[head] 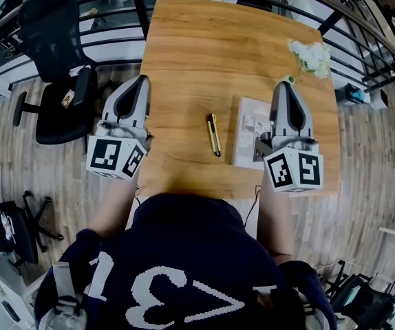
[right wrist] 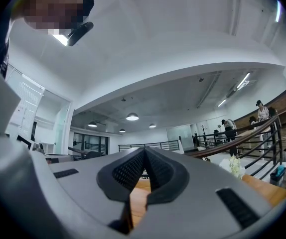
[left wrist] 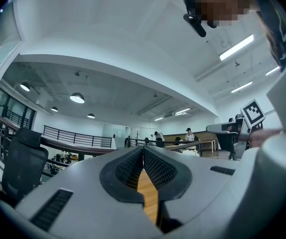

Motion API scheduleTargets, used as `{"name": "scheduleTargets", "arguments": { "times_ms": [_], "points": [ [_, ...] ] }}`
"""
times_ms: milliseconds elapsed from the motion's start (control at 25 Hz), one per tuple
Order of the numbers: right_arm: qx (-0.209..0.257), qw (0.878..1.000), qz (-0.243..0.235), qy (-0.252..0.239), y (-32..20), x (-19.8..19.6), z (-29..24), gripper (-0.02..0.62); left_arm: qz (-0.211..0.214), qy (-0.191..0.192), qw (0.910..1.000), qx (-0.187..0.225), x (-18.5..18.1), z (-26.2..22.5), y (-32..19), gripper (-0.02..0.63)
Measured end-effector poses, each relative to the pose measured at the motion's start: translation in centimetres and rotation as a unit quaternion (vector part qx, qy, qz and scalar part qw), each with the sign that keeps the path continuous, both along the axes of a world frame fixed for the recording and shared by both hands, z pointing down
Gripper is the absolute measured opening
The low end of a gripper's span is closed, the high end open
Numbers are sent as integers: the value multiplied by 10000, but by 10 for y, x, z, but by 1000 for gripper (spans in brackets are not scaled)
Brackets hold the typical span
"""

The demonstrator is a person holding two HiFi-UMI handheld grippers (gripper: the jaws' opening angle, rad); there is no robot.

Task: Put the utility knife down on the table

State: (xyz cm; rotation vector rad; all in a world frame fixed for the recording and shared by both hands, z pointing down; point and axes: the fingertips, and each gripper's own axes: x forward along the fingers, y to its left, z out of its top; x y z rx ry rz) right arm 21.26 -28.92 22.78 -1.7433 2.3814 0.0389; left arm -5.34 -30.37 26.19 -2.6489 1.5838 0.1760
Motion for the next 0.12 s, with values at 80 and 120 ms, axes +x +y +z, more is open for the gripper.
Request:
{"name": "scheduleTargets", "arguments": {
  "times_ms": [80,120],
  "points": [
    [-4,10000,-8,7,0,-1,0,25,5,-7,10000,-8,1,0,0,15],
    [-5,10000,-11,9,1,-1,0,25,8,-10,10000,-10,1,0,0,15]
  ]
}}
